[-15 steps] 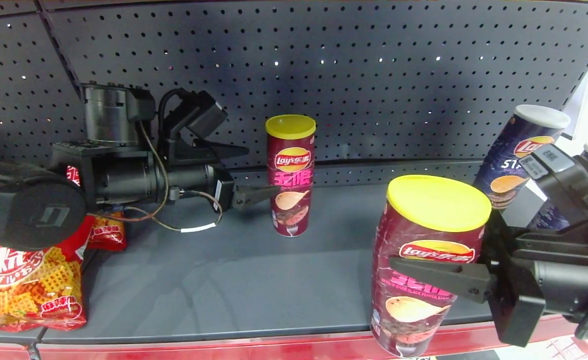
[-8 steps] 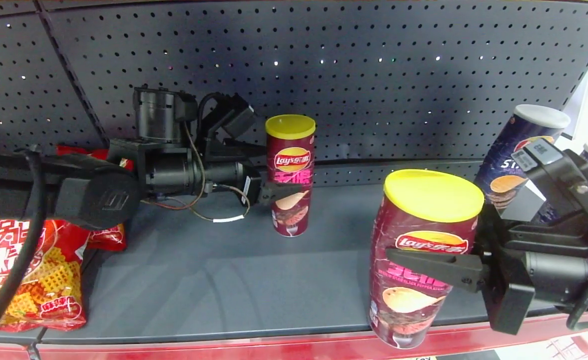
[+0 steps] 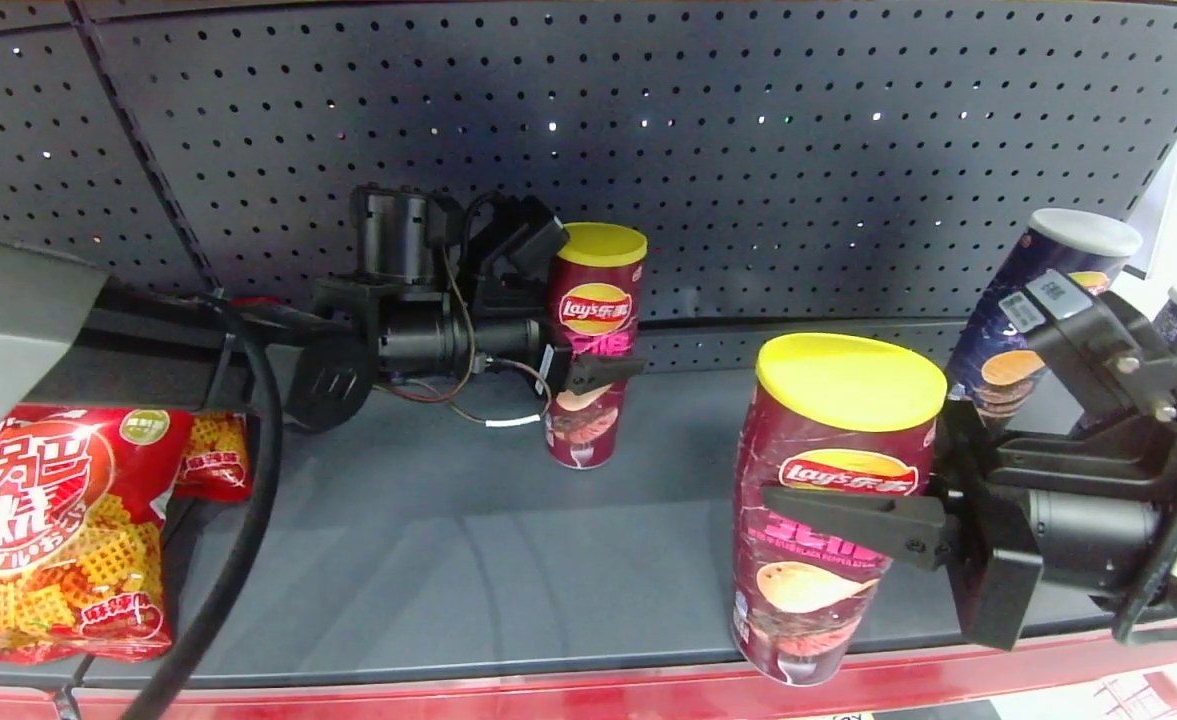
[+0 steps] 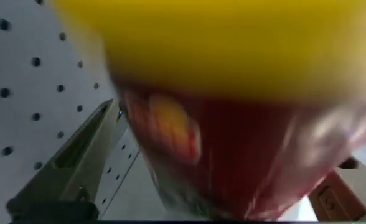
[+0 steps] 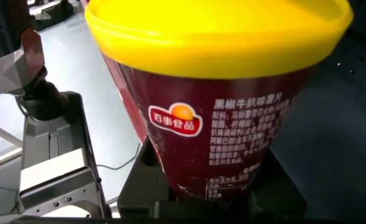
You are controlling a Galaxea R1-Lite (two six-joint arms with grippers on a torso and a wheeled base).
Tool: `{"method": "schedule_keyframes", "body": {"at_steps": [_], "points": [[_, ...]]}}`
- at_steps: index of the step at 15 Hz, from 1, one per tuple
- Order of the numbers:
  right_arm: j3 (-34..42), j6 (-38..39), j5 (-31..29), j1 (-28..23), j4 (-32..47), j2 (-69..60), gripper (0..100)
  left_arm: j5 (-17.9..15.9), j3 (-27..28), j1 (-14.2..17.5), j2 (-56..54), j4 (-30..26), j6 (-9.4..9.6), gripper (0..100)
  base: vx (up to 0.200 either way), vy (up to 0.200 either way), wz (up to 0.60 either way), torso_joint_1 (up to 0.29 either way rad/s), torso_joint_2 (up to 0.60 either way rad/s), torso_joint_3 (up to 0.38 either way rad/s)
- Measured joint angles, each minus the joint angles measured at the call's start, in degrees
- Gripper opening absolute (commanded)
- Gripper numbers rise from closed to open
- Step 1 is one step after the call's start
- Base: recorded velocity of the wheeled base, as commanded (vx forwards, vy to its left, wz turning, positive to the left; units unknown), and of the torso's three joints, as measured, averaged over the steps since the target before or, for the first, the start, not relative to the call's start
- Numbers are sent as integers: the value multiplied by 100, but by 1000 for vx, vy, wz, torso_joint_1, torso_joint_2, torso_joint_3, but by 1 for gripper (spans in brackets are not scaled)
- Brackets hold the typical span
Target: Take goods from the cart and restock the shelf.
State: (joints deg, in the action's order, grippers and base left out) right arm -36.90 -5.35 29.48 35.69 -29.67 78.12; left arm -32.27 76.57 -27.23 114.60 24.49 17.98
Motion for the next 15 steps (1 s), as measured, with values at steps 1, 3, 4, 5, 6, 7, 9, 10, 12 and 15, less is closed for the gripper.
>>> {"method": "schedule_keyframes", "body": {"at_steps": [1,3,4,5,6,7,9,10,12,15], "points": [[-11,2,9,-20,0,29,0,-11,17,22,41,35,-15,0,0,0,0,0,0,0],[-48,0,13,-39,-62,112,0,-13,24,39,48,55,-20,0,0,0,0,0,0,0],[-72,2,16,-44,-73,154,0,-16,17,32,23,50,-22,0,0,0,0,0,0,0],[-141,0,18,-44,-87,200,0,-11,-11,-2,-50,49,-28,0,0,0,0,0,0,0],[-207,2,13,-48,-93,245,0,-9,-59,-63,-173,52,-59,0,0,0,0,0,0,0],[-290,2,13,-48,-89,297,0,0,-144,-134,-333,61,-123,0,0,0,0,0,0,0],[-395,2,13,-48,-89,383,0,20,-438,-322,-725,66,-226,0,0,0,0,0,0,0],[-419,2,13,-61,-93,418,0,35,-653,-433,-951,61,-255,0,0,0,0,0,0,0],[-458,-4,11,-113,-90,471,0,90,-1248,-633,-1412,61,-272,0,0,0,0,0,0,0],[-544,-9,0,-190,-87,510,0,271,-2453,-744,-2130,55,-272,0,0,0,0,0,0,0]]}}
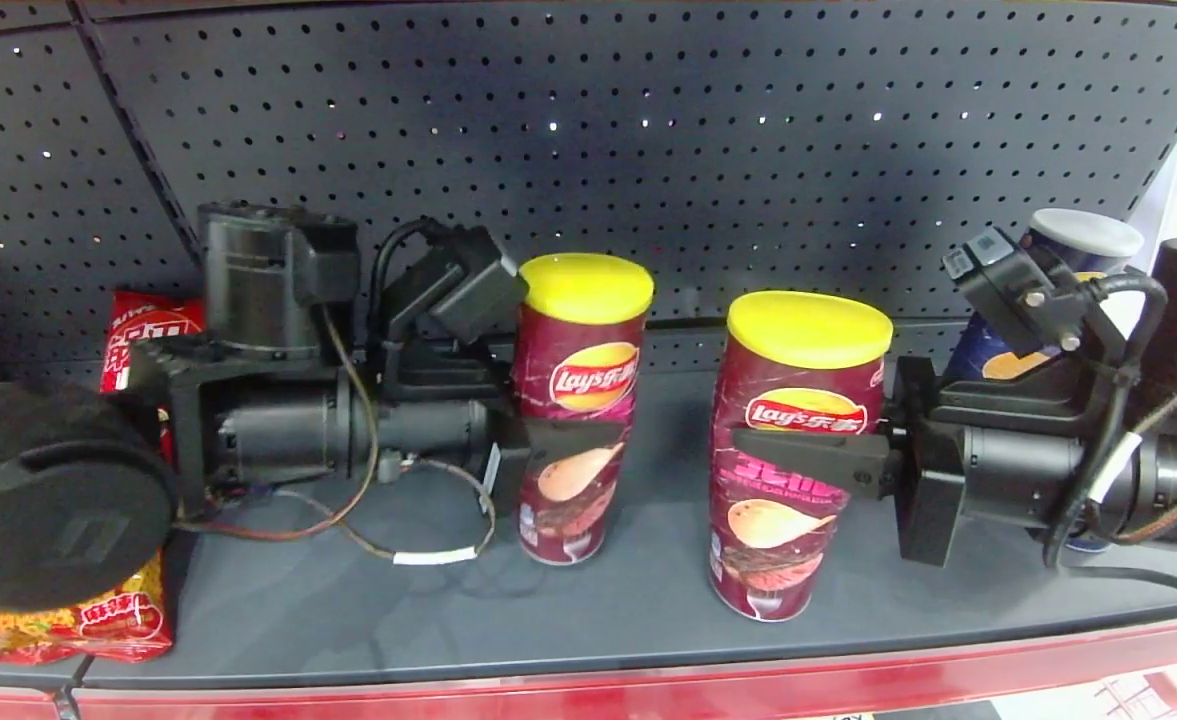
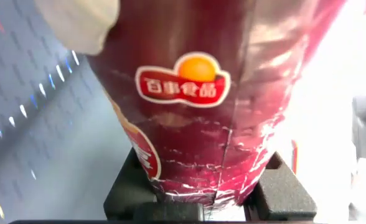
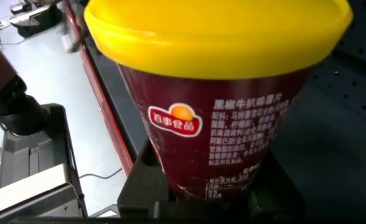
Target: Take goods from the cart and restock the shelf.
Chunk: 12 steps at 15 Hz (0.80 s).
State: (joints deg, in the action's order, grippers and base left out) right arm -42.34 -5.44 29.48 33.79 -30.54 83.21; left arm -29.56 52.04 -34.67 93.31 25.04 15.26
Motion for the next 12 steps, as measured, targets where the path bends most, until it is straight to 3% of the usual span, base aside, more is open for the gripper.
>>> {"method": "schedule_keyframes", "body": {"at_steps": [2,4,12], "points": [[-115,-4,-11,-91,2,27,0,85,-594,-39,-400,-6,-2,0,0,0,0,0,0,0],[-245,-2,-11,-160,9,57,0,190,-824,-151,-621,6,-7,0,0,0,0,0,0,0],[-335,27,-13,-271,5,94,0,283,-467,-533,-325,88,-16,0,0,0,0,0,0,0]]}}
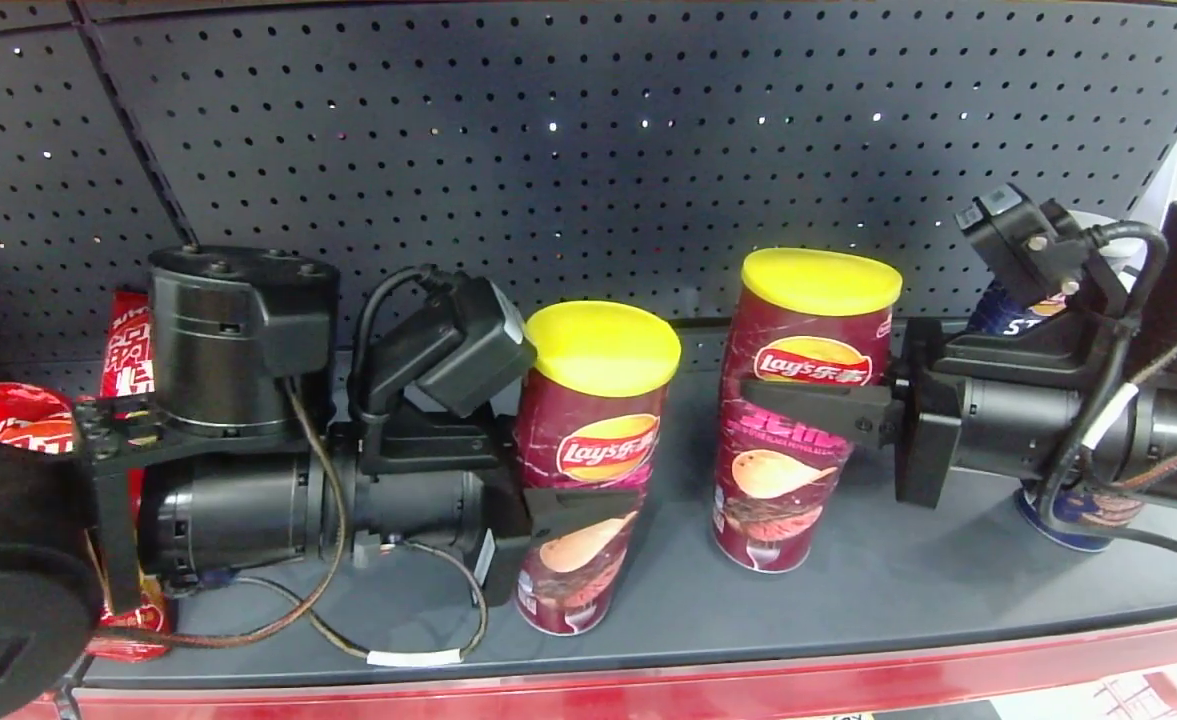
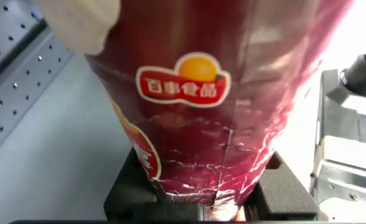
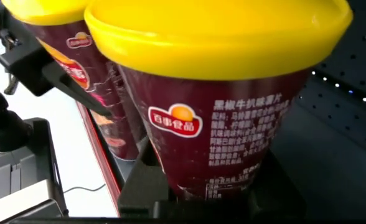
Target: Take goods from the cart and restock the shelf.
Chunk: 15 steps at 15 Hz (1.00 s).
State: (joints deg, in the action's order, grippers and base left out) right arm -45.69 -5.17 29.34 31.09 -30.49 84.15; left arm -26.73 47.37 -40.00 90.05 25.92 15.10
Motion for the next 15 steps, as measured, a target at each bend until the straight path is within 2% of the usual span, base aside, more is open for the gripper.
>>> {"method": "schedule_keyframes", "body": {"at_steps": [2,5,7,11,15], "points": [[-12,17,-1,-17,-2,2,0,0,107,-35,151,7,-11,0,0,0,0,0,0,0],[-65,71,0,-61,-5,11,0,121,146,-204,416,299,-343,0,0,0,0,0,0,0],[-69,74,16,-91,-2,16,0,218,150,-296,568,400,-460,0,0,0,0,0,0,0],[-119,77,22,-127,-9,49,0,273,135,-316,675,430,-463,0,0,0,0,0,0,0],[-183,77,22,-133,-9,93,0,290,52,-189,614,397,-466,0,0,0,0,0,0,0]]}}
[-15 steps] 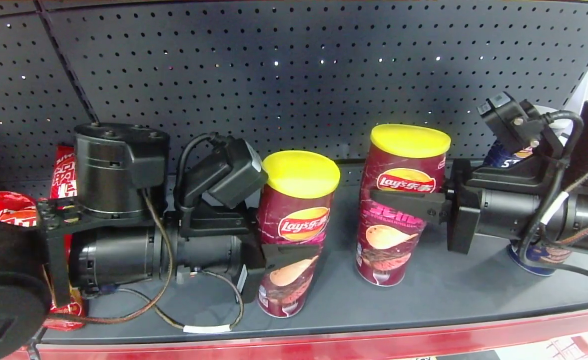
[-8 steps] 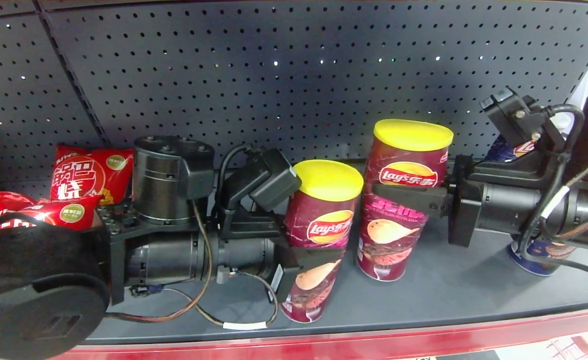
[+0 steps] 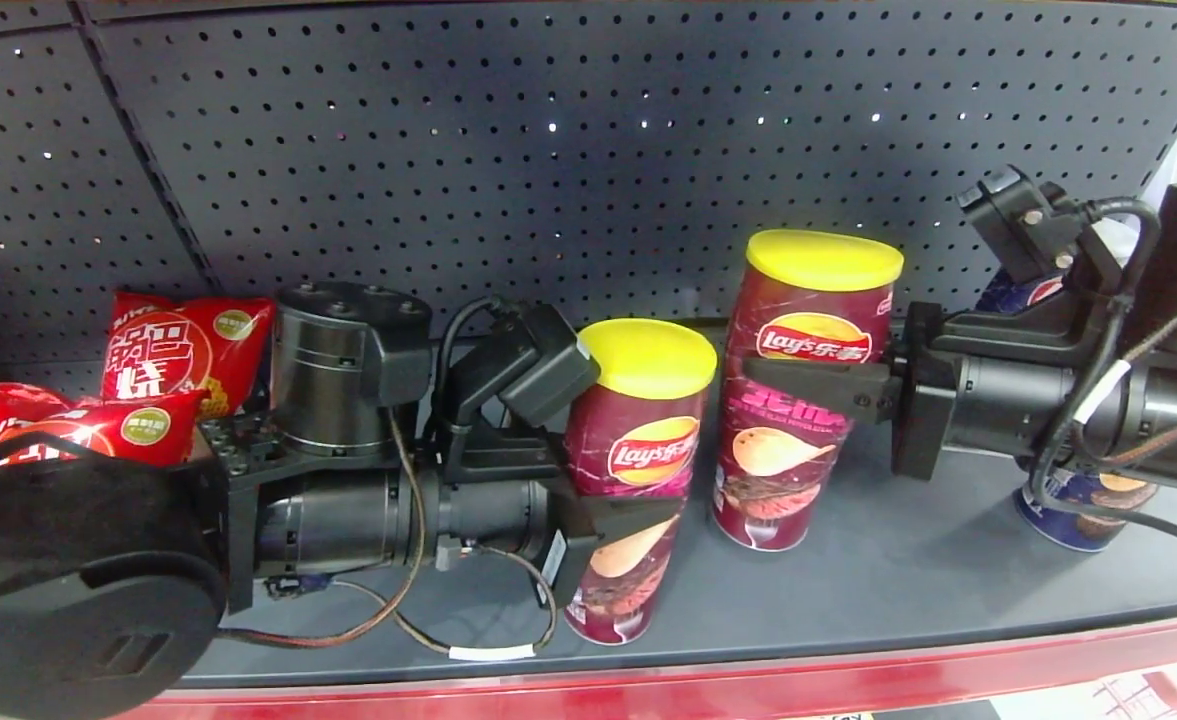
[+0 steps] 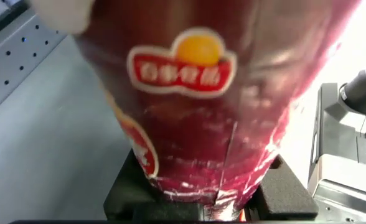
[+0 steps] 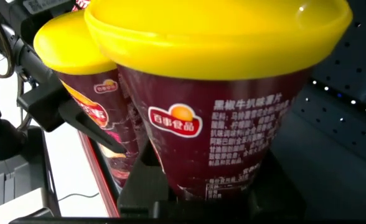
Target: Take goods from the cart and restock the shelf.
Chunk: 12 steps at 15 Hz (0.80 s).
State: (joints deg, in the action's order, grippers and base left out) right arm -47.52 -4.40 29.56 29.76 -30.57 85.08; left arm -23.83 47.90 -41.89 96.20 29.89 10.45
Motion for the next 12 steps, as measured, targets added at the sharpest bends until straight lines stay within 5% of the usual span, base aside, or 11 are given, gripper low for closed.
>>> {"method": "schedule_keyframes", "body": {"at_steps": [2,3,12], "points": [[0,2,2,1,4,4,0,-2,-135,63,-91,-6,-2,0,0,0,0,0,0,0],[-2,0,2,4,4,6,0,2,-199,79,-138,-6,0,100,0,0,0,0,0,0],[67,-6,-22,20,12,-73,0,16,-512,115,-505,-45,-7,100,0,0,0,0,0,0]]}}
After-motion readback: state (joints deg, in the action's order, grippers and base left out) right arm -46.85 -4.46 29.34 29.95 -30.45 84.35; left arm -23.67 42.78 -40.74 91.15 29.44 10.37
